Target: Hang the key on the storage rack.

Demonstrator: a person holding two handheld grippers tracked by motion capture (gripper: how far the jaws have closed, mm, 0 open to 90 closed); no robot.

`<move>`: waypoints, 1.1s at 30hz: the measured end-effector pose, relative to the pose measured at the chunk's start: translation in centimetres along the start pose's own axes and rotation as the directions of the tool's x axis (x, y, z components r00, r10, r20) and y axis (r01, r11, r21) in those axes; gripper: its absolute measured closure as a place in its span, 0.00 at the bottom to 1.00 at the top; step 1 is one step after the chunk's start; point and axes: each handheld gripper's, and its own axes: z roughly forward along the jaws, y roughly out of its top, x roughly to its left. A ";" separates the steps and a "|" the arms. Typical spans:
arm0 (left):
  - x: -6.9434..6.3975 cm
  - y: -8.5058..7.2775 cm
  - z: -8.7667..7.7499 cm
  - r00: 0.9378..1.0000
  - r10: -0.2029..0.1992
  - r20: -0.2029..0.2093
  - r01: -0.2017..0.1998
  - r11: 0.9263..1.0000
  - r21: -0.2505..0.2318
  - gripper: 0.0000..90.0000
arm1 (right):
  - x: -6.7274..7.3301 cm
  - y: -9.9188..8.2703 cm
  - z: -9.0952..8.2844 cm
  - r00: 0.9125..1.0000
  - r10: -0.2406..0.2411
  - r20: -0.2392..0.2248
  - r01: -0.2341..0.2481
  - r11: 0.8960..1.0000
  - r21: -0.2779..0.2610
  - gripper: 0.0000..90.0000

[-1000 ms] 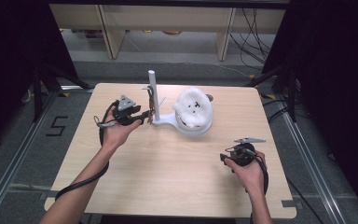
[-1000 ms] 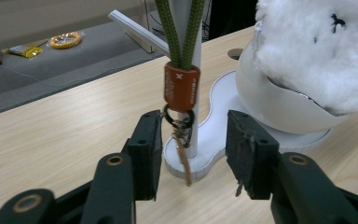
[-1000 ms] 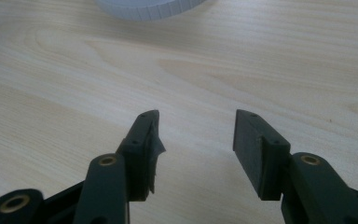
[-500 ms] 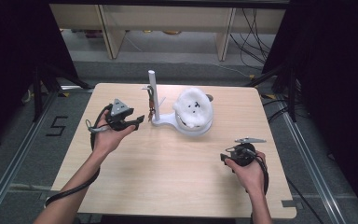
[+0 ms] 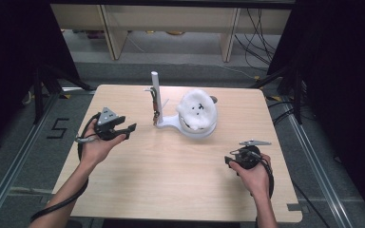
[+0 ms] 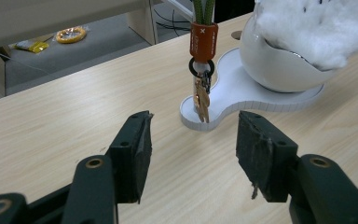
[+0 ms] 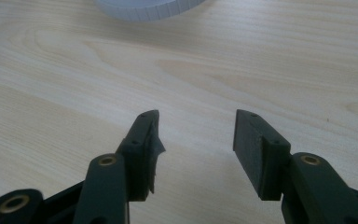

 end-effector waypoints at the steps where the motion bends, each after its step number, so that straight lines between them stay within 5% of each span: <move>1: 0.0 -0.1 -0.2 1.000 -0.002 0.000 0.002 1.000 -0.004 0.50 | 0.1 0.0 -0.1 1.000 0.001 0.004 -0.001 1.000 0.004 0.57; 11: 0.2 -1.9 -2.4 1.000 -0.014 -0.019 0.014 1.000 -0.019 0.48 | 0.1 0.1 -0.2 1.000 0.018 0.005 -0.018 1.000 -0.001 0.57; 18: 0.1 -5.1 -3.9 0.999 -0.028 -0.046 0.027 0.999 -0.024 0.47 | 0.1 0.0 -0.2 1.000 0.022 0.004 -0.022 1.000 0.000 0.57; 24: 0.0 -9.3 -4.5 0.996 -0.057 -0.075 0.054 0.997 -0.046 0.45 | 0.0 -0.1 0.0 0.999 0.024 -0.023 -0.024 1.000 -0.002 0.57; 33: 0.6 -11.7 -4.2 0.992 -0.074 -0.102 0.069 0.996 -0.048 0.43 | -0.1 -0.3 0.6 1.000 -0.007 -0.012 0.007 1.000 -0.026 0.57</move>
